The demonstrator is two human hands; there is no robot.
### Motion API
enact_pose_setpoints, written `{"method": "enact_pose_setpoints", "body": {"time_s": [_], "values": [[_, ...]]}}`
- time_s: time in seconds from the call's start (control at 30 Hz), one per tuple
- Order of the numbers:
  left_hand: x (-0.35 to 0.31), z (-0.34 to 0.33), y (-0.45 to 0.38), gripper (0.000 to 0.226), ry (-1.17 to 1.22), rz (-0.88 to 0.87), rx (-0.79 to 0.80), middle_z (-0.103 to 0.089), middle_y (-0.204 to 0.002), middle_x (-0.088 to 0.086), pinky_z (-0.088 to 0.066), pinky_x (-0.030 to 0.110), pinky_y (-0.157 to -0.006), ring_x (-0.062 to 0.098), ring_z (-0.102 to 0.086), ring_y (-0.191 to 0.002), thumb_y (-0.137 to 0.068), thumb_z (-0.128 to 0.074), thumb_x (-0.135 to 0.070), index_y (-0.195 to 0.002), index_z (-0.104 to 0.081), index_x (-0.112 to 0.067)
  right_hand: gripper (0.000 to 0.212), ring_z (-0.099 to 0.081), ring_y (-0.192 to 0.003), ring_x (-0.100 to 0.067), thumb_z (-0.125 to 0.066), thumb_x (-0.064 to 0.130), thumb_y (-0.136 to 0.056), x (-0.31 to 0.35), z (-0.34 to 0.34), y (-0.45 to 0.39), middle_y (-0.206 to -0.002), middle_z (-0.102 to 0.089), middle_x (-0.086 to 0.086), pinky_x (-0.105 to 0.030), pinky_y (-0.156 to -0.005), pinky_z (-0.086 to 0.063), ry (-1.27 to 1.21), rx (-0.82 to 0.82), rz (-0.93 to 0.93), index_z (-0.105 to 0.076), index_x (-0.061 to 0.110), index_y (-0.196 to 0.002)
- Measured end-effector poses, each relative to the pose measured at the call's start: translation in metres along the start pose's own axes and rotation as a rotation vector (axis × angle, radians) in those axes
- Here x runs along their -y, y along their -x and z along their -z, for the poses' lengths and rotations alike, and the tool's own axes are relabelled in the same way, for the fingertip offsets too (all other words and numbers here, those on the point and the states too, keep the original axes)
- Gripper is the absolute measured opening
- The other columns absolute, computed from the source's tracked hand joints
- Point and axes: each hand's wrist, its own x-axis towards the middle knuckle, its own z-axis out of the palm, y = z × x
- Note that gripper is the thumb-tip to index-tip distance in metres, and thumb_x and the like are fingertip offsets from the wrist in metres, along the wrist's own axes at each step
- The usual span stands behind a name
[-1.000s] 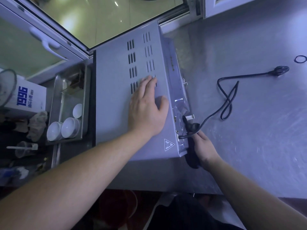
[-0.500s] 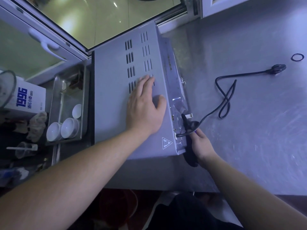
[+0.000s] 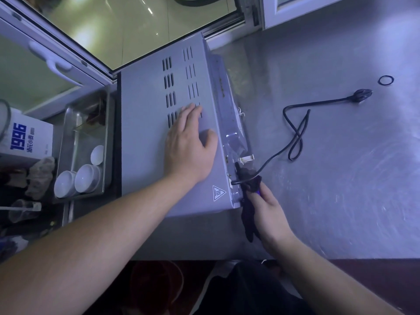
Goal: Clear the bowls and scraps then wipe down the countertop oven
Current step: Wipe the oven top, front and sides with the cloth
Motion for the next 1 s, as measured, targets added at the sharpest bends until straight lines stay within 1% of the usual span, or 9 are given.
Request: {"method": "enact_pose_setpoints", "body": {"time_s": [0.13,0.2,0.27,0.33,0.47,0.6,0.73,0.9,1.0], "values": [[-0.001,0.0,0.0,0.065,0.006,-0.001,-0.007,-0.04,-0.157,-0.001,-0.029,0.038,-0.12,0.015,-0.032,-0.148,-0.089,-0.034,-0.043,-0.146,-0.047,-0.015,0.023,-0.036,-0.07,-0.021,-0.05,0.022,-0.106,0.017,-0.006,0.016,-0.076,-0.049,-0.005,-0.032,-0.059,-0.024,-0.023,0.097,0.086,-0.068,0.031,-0.116],[-0.001,0.0,-0.001,0.065,0.004,0.001,-0.007,-0.04,-0.157,-0.002,-0.029,0.038,-0.12,0.015,-0.032,-0.148,-0.089,-0.035,-0.043,-0.146,-0.047,-0.015,0.022,-0.038,-0.06,-0.015,-0.051,0.025,-0.108,0.025,-0.007,0.003,-0.068,-0.048,0.007,-0.023,-0.051,-0.025,0.009,0.106,0.107,-0.066,0.032,-0.122],[-0.001,0.0,0.0,0.065,-0.001,0.003,-0.006,-0.04,-0.158,-0.002,-0.029,0.038,-0.12,0.014,-0.032,-0.148,-0.089,-0.035,-0.043,-0.147,-0.047,-0.016,0.03,-0.048,-0.061,0.007,-0.05,0.025,-0.108,0.033,-0.008,-0.016,-0.07,-0.052,0.024,-0.006,-0.048,-0.033,0.098,0.065,0.131,-0.063,0.038,-0.132],[-0.002,0.0,0.0,0.065,-0.005,0.003,-0.002,-0.039,-0.158,-0.003,-0.029,0.038,-0.12,0.013,-0.032,-0.148,-0.089,-0.035,-0.043,-0.147,-0.046,-0.016,0.03,-0.048,-0.058,0.013,-0.051,0.03,-0.107,0.033,-0.008,-0.031,-0.068,-0.054,0.031,-0.004,-0.046,-0.035,0.184,0.017,0.138,-0.062,0.045,-0.132],[-0.001,0.001,0.0,0.066,-0.009,0.001,0.007,-0.038,-0.158,-0.004,-0.028,0.037,-0.121,0.012,-0.031,-0.148,-0.089,-0.034,-0.044,-0.148,-0.045,-0.017,0.017,-0.043,-0.054,0.006,-0.053,0.05,-0.102,0.026,-0.002,-0.039,-0.06,-0.052,0.027,-0.016,-0.049,-0.034,0.161,0.004,0.008,-0.063,0.055,-0.115],[-0.002,0.001,-0.001,0.066,0.0,0.002,0.008,-0.038,-0.158,-0.003,-0.027,0.037,-0.121,0.012,-0.03,-0.149,-0.089,-0.033,-0.045,-0.147,-0.045,-0.017,0.027,-0.045,-0.038,0.004,-0.049,0.025,-0.106,0.029,-0.002,-0.026,-0.059,-0.052,0.022,-0.006,-0.041,-0.031,0.065,0.049,0.015,-0.067,0.038,-0.121],[-0.001,0.0,-0.001,0.066,0.0,0.01,0.001,-0.038,-0.158,-0.003,-0.027,0.037,-0.121,0.012,-0.03,-0.149,-0.089,-0.034,-0.045,-0.147,-0.046,-0.017,0.032,-0.031,-0.045,-0.016,-0.046,0.014,-0.106,0.028,-0.004,-0.003,-0.056,-0.043,0.007,-0.028,-0.048,-0.017,0.001,0.096,0.019,-0.07,0.032,-0.117],[-0.001,-0.001,-0.001,0.063,-0.004,0.005,-0.002,-0.039,-0.157,-0.003,-0.029,0.038,-0.12,0.013,-0.033,-0.147,-0.09,-0.037,-0.042,-0.148,-0.046,-0.016,0.028,-0.05,-0.038,0.003,-0.044,0.007,-0.108,0.049,-0.012,-0.007,-0.049,-0.055,0.018,-0.007,-0.04,-0.036,-0.005,0.131,0.061,-0.064,0.019,-0.123],[0.0,-0.001,-0.001,0.063,-0.006,0.005,-0.001,-0.039,-0.157,-0.003,-0.029,0.036,-0.12,0.013,-0.033,-0.147,-0.091,-0.037,-0.041,-0.148,-0.046,-0.017,0.028,-0.043,-0.042,0.0,-0.046,0.008,-0.107,0.035,-0.004,-0.003,-0.051,-0.05,0.016,-0.019,-0.046,-0.034,0.007,0.148,0.078,-0.067,0.024,-0.114]]}}
